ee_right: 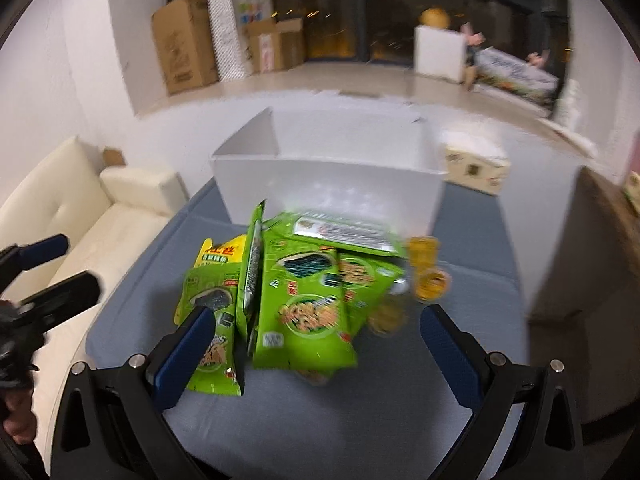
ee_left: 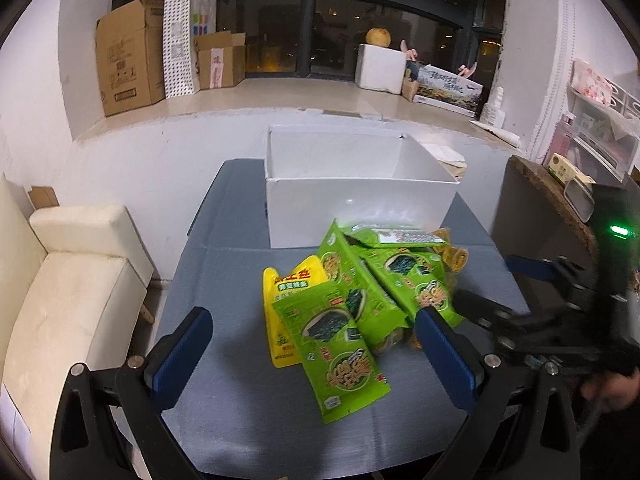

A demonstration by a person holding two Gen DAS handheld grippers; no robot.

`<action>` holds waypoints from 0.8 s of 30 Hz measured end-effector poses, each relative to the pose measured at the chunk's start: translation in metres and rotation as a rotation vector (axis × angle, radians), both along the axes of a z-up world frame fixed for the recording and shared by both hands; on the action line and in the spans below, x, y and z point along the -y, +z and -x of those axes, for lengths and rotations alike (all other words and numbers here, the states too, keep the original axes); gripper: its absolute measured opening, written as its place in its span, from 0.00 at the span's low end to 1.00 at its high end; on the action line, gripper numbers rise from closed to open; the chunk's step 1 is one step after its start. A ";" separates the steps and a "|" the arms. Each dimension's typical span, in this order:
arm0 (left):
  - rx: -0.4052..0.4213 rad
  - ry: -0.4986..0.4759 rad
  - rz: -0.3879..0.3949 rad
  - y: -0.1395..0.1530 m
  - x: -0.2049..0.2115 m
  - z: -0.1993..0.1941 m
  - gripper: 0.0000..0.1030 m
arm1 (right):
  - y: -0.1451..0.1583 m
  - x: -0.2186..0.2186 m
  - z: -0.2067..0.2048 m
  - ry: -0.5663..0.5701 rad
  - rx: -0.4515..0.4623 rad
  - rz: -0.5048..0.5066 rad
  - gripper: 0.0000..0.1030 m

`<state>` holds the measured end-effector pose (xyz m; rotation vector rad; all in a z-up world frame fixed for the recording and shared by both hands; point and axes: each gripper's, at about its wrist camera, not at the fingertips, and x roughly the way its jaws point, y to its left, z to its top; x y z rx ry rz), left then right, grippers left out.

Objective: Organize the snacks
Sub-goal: 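Grasp green seaweed bags with the left gripper while the right gripper grasps another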

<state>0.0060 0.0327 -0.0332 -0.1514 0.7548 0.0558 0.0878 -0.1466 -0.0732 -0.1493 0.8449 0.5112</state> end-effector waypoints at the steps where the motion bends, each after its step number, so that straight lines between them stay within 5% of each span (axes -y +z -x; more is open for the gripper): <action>1: -0.006 0.003 0.000 -0.002 -0.002 -0.001 1.00 | -0.010 -0.005 -0.013 -0.003 -0.025 0.010 1.00; 8: -0.073 0.013 0.051 -0.023 -0.014 -0.007 1.00 | -0.054 -0.016 -0.057 0.005 -0.200 -0.041 1.00; 14: -0.083 0.003 0.096 -0.041 -0.016 -0.015 1.00 | -0.073 -0.029 -0.058 0.024 -0.214 0.016 1.00; 16: -0.099 0.003 0.105 -0.049 -0.018 -0.019 1.00 | -0.074 -0.030 -0.055 0.033 -0.208 0.020 0.80; 18: -0.120 0.004 0.120 -0.059 -0.020 -0.026 1.00 | -0.069 -0.028 -0.051 0.037 -0.193 0.010 0.72; 24: -0.208 -0.027 0.143 -0.097 -0.010 -0.040 1.00 | -0.054 -0.011 -0.038 0.041 -0.212 -0.056 0.71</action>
